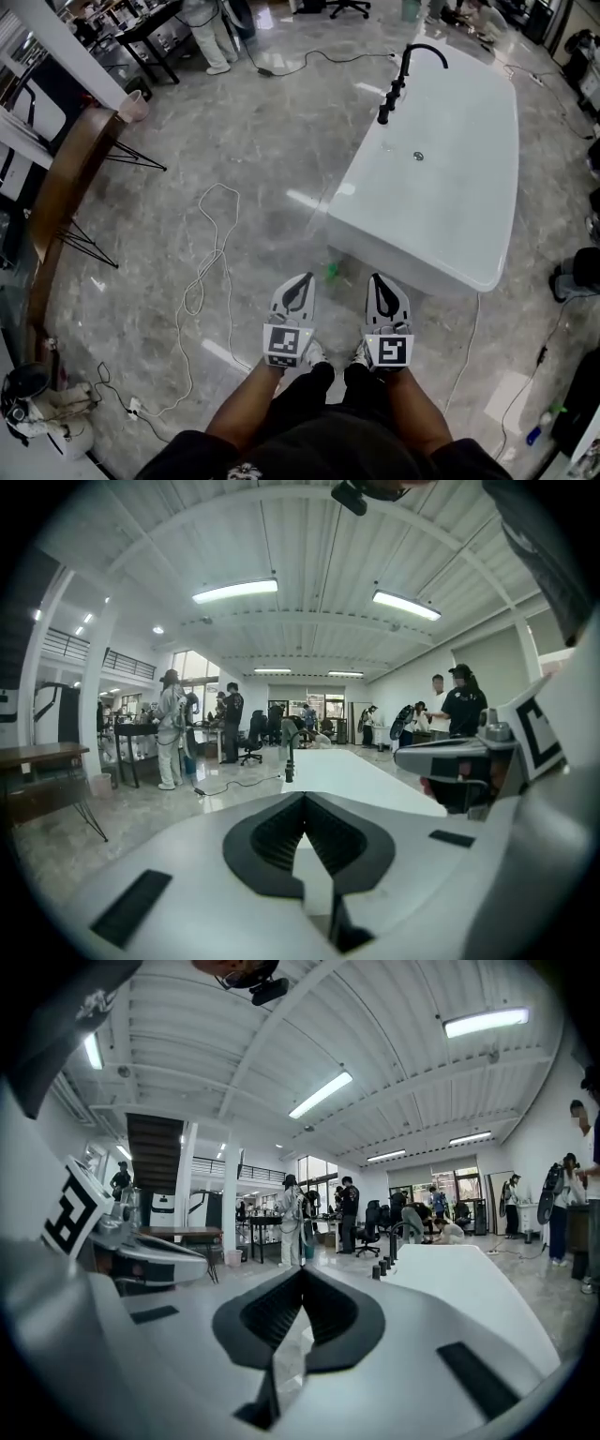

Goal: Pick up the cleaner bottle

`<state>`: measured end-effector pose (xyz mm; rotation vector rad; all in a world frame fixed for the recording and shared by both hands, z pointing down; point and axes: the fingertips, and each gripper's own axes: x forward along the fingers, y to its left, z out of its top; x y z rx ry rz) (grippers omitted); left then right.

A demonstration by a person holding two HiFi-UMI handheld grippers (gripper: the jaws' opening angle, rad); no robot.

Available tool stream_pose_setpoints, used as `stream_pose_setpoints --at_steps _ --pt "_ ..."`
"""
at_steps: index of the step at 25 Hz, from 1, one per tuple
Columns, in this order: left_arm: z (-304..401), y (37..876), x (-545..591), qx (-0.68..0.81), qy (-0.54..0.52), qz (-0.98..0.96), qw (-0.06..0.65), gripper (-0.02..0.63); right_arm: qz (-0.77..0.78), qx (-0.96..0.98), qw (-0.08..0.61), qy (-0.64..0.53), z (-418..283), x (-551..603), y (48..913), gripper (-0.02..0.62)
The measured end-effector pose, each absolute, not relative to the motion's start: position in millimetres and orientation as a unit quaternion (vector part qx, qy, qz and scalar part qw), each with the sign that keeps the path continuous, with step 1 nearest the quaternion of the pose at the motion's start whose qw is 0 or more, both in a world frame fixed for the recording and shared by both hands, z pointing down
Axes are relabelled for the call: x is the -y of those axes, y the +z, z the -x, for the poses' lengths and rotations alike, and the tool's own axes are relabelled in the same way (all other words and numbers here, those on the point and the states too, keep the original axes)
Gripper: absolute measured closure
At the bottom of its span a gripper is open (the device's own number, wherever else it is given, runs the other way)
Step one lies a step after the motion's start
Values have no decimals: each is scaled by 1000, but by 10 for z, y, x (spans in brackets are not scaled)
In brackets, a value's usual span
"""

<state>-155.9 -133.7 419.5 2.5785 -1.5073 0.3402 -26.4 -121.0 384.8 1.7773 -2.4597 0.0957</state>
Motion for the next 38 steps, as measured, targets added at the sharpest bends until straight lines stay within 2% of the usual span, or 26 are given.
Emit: stream_pose_setpoints --at_steps 9,21,23,32,34,38 --pt "1350 5729 1667 501 91 -856 83 600 -591 803 55 57 47 1539 5396 578" --pt "1027 8791 1658 479 89 -869 86 600 -594 801 53 46 37 1478 8295 578" --pt "989 9069 1667 480 88 -869 82 600 -603 794 67 49 -7 1458 8580 578" --pt "973 9802 1691 495 93 -861 65 596 -596 802 37 33 39 1531 9190 578" --pt "1006 9928 1712 502 96 -858 60 476 -594 803 32 31 82 1532 9226 578" --pt "1025 10320 1853 495 123 -859 47 333 -590 806 30 32 143 1559 9243 578"
